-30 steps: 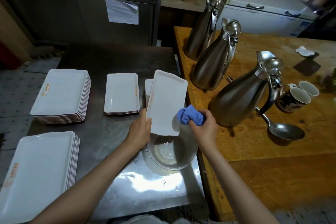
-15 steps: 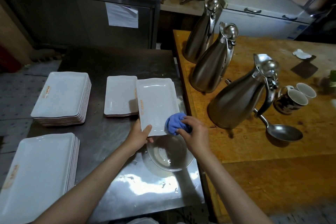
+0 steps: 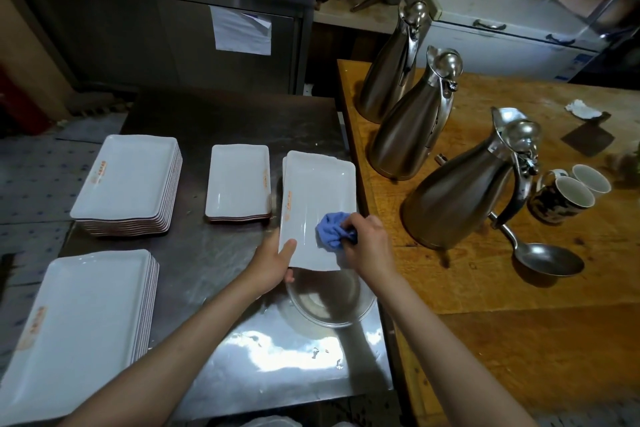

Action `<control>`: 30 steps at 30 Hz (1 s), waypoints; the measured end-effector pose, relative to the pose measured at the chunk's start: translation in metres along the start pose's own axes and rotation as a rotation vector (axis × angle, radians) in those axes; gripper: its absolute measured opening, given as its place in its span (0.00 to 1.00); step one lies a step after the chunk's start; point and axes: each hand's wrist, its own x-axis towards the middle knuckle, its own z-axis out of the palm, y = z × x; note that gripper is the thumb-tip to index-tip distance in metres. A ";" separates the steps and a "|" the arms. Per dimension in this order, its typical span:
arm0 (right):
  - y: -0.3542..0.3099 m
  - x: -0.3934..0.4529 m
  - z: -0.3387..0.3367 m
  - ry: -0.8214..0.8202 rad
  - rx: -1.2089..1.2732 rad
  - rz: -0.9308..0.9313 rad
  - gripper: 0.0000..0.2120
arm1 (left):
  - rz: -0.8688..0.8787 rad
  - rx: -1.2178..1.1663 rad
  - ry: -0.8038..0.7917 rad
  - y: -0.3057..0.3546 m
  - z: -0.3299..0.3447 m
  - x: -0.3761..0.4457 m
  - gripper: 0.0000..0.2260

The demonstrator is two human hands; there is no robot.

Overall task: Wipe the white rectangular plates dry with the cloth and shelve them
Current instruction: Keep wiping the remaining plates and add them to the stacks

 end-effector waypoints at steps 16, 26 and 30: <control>-0.015 -0.001 0.013 0.095 -0.161 -0.076 0.19 | 0.004 -0.072 0.020 0.006 -0.004 -0.003 0.16; -0.004 0.027 0.007 0.126 0.041 -0.087 0.11 | 0.004 -0.055 -0.002 0.013 -0.007 -0.002 0.17; -0.004 0.051 -0.004 0.163 0.033 -0.079 0.12 | 0.020 -0.062 -0.028 0.011 -0.006 -0.005 0.16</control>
